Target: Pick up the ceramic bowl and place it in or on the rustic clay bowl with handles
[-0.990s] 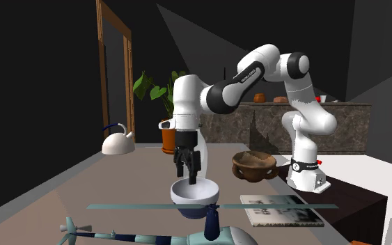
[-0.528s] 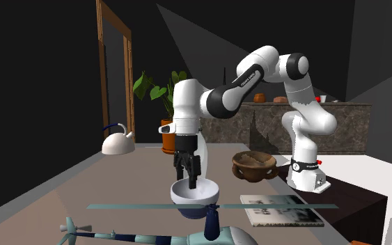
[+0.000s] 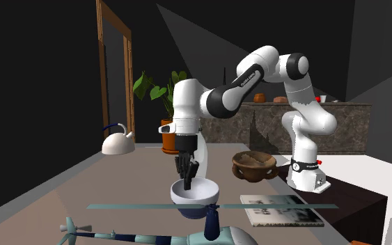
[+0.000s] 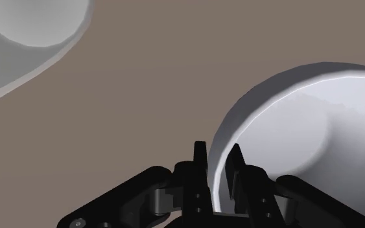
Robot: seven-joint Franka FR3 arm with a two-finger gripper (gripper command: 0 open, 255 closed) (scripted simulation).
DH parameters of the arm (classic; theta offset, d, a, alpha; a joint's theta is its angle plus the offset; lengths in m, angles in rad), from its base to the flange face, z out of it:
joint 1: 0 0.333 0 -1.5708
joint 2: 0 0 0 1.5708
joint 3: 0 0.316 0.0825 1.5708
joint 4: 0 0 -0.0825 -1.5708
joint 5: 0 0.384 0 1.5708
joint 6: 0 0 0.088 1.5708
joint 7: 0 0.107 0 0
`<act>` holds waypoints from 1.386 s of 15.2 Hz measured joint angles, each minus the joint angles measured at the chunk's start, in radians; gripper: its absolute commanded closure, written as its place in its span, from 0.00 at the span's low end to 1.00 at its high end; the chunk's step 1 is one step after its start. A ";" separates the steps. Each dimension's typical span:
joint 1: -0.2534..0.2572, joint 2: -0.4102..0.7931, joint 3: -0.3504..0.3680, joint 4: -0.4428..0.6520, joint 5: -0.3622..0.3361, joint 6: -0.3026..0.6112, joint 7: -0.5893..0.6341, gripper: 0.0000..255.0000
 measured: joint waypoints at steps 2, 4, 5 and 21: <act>0.000 0.000 0.000 0.001 0.000 0.000 0.000 1.00; 0.000 0.000 0.000 0.001 0.000 0.000 0.000 1.00; 0.001 -0.002 0.000 0.003 -0.001 -0.006 0.001 1.00; 0.000 -0.079 -0.004 0.096 -0.012 -0.175 0.023 1.00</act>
